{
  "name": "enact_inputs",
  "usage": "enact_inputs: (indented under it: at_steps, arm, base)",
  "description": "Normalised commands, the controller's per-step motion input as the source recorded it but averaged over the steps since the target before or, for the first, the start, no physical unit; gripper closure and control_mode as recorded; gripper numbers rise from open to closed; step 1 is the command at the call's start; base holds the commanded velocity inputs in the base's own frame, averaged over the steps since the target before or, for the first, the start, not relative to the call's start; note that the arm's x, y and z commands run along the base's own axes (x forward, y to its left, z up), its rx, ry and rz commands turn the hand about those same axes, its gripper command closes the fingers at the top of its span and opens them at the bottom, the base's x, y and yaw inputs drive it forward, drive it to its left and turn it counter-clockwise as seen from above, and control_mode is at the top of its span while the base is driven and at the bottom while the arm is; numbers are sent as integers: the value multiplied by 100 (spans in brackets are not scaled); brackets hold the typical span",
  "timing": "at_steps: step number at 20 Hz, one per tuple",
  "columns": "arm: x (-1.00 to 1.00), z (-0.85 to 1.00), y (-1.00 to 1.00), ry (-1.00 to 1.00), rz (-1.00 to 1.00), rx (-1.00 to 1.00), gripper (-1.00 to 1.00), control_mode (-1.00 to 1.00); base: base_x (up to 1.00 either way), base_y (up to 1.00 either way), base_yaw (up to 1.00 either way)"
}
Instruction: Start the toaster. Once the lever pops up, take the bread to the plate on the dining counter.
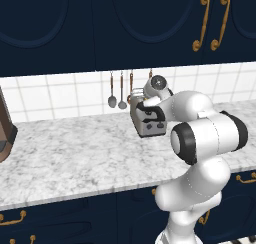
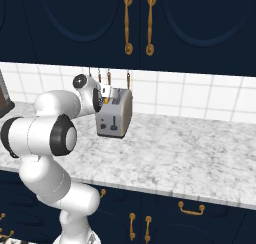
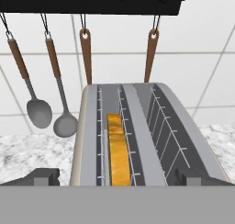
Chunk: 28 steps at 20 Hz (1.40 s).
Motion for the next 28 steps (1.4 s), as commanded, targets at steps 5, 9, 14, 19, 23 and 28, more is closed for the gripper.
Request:
enact_inputs:
  at_steps: [5, 9, 14, 19, 23, 28]
  arm:
    - [0, 0, 0, 0, 0, 0, -100, -100]
    - [0, 0, 0, 0, 0, 0, -100, -100]
    - [0, 0, 0, 0, 0, 0, -100, -100]
    - [0, 0, 0, 0, 0, 0, -100, -100]
    - [0, 0, 0, 0, 0, 0, -100, -100]
    - [0, 0, 0, 0, 0, 0, -100, -100]
  base:
    - [0, 0, 0]
    - [0, 0, 0]
    - [0, 0, 0]
    - [0, 0, 0]
    - [0, 0, 0]
    - [0, 0, 0]
